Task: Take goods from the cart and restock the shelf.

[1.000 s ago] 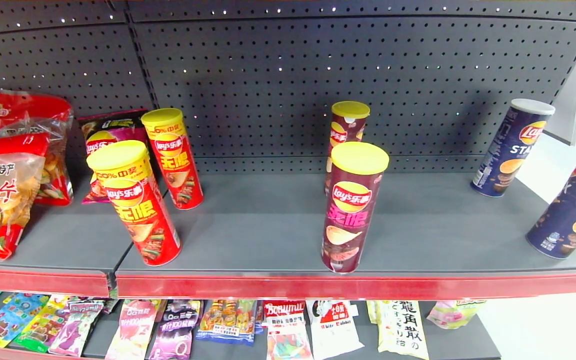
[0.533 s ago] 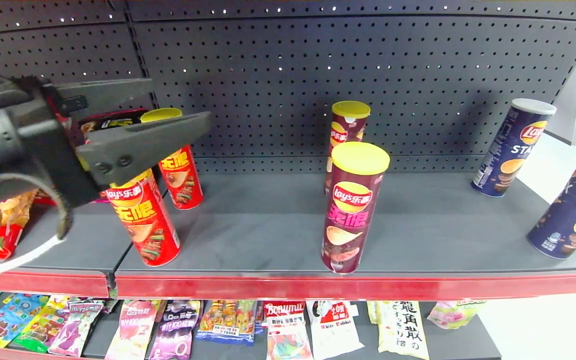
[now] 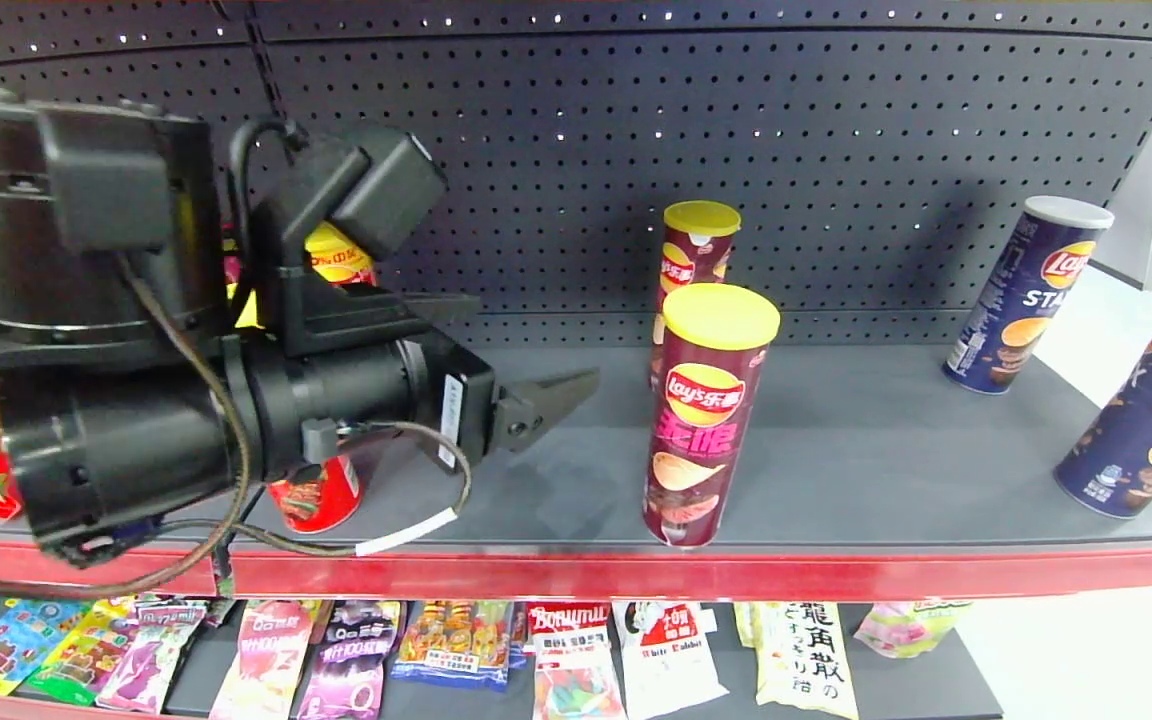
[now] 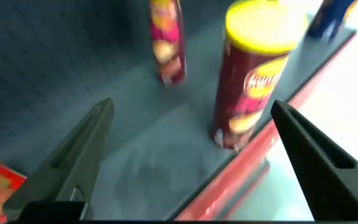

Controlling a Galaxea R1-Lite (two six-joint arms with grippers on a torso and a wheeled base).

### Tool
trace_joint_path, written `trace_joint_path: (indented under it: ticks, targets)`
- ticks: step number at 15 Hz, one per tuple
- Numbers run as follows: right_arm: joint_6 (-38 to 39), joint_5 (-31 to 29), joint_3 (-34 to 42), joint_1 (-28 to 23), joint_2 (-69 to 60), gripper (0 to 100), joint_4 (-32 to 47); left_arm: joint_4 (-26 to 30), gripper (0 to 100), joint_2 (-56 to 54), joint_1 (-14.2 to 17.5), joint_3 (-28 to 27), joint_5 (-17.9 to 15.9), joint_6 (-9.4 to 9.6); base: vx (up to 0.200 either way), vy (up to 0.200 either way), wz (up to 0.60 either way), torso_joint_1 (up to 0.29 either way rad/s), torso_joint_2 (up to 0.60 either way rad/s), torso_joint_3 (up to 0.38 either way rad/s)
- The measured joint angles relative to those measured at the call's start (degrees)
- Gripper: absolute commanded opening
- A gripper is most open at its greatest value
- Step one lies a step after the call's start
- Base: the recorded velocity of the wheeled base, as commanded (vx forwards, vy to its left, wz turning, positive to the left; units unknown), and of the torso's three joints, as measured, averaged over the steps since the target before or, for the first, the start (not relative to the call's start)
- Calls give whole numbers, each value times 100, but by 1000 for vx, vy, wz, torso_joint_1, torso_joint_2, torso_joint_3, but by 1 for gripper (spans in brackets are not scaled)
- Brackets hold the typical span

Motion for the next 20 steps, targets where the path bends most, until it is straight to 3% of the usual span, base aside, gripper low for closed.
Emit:
trace_joint_path:
  ticks: [6,11,13,16,20]
  targets:
    - [1,0,0,0,0,100,0,658,100,553,-46,-176,312,-71,0,0,0,0,0,0]
    - [0,-2,0,0,0,100,0,703,100,947,-35,-212,736,-344,0,0,0,0,0,0]
    - [1,0,0,0,0,100,0,703,100,1223,-35,-254,892,-534,0,0,0,0,0,0]
    - [1,-2,0,0,0,100,0,703,100,1593,-35,-319,895,-699,0,0,0,0,0,0]
    - [-2,0,0,0,0,100,0,768,100,1937,-33,-347,837,-723,0,0,0,0,0,0]
